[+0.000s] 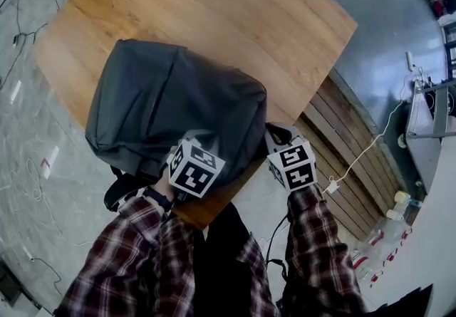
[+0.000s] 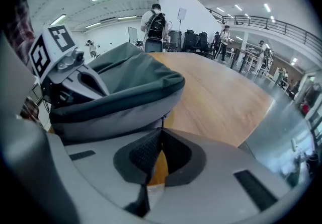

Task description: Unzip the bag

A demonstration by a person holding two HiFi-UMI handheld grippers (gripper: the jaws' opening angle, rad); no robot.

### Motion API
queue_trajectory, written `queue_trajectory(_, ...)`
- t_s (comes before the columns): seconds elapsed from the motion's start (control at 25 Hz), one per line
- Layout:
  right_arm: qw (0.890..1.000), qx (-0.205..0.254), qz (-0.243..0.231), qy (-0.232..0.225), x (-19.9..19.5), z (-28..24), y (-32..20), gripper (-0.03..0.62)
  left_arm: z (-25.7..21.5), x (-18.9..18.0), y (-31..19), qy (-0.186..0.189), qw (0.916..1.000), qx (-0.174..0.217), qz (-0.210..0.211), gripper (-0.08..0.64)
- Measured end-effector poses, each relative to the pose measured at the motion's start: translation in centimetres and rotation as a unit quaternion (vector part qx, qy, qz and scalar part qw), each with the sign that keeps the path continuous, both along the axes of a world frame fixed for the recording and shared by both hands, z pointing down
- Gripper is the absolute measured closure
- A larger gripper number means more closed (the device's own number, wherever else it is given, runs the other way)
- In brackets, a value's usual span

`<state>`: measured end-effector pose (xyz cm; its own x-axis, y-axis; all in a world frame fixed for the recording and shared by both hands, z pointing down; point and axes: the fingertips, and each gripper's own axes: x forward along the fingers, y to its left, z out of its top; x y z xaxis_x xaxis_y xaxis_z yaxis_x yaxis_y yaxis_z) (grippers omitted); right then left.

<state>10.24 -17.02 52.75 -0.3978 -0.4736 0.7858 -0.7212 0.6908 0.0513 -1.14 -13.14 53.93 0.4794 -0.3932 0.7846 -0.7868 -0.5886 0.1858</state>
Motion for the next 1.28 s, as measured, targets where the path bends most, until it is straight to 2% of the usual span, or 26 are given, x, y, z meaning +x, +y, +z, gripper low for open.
queue_trajectory(0.2, 0.998, -0.016, 0.035, -0.049, -0.9, -0.6, 5.9, 0.578, 0.2, 0.1, -1.0, -0.001, 0.9996, 0.000, -0.029, 0.551)
queue_trajectory(0.44, 0.988, -0.039, 0.084, -0.123, -3.2, -1.7, 11.0, 0.578, 0.1, 0.7, -2.3, -0.002, 0.9984, 0.004, -0.057, 0.551)
queue_trajectory(0.68, 0.984, -0.041, 0.107, -0.140, -4.1, -2.2, 12.6, 0.578, 0.1, 1.2, -3.5, 0.002, 0.9967, 0.001, -0.081, 0.552)
queue_trajectory(0.8, 0.984, -0.036, 0.109, -0.133, -3.8, -2.0, 12.7, 0.578, 0.0, 1.3, -3.8, -0.004, 0.9963, 0.007, -0.085, 0.551)
queue_trajectory(0.96, 0.988, -0.023, 0.108, -0.113, -2.4, -1.7, 11.8, 0.579, -0.7, 1.5, -3.3, 0.004, 0.9972, 0.016, -0.072, 0.552)
queue_trajectory(1.08, 0.990, -0.013, 0.100, -0.099, -1.7, -1.6, 11.0, 0.579, -2.3, 0.7, -2.6, 0.012, 0.9984, 0.035, -0.043, 0.551)
queue_trajectory(1.28, 0.992, 0.009, 0.096, -0.081, 0.2, -1.7, 7.7, 0.580, -4.4, -3.5, -1.2, -0.048, 0.9946, 0.088, 0.028, 0.551)
